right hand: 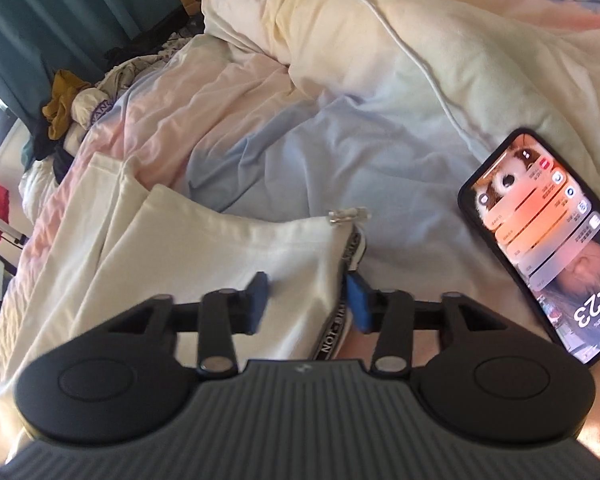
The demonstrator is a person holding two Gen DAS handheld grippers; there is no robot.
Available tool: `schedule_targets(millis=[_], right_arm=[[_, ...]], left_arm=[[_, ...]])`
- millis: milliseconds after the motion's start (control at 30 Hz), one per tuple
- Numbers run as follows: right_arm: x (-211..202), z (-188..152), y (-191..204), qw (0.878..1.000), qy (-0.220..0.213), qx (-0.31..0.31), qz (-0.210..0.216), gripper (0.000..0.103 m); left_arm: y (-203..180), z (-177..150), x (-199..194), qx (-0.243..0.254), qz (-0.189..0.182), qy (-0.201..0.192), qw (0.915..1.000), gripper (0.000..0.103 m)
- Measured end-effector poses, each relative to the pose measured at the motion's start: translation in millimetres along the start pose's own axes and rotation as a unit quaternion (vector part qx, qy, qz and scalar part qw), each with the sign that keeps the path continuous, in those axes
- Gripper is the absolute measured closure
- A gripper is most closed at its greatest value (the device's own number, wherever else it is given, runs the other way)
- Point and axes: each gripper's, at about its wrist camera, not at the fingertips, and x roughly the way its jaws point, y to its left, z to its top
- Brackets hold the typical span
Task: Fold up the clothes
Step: 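Grasp the striped seam with the right gripper while the left gripper grasps the waistband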
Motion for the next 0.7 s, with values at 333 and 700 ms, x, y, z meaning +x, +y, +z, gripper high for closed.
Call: schedule_targets(millis=[333,700], right_arm=[[-62,6,-24,0.996,-0.077,0.004,0.051,0.096],[-31,-26,-73,0.996,-0.037,0.069,0.047,0.096]], left_arm=[[10,2,-7,-0.031,-0.013,0.004,0.9994,0.023],[58,-4,-84,-0.193,-0.003,0.035,0.9805,0.023]])
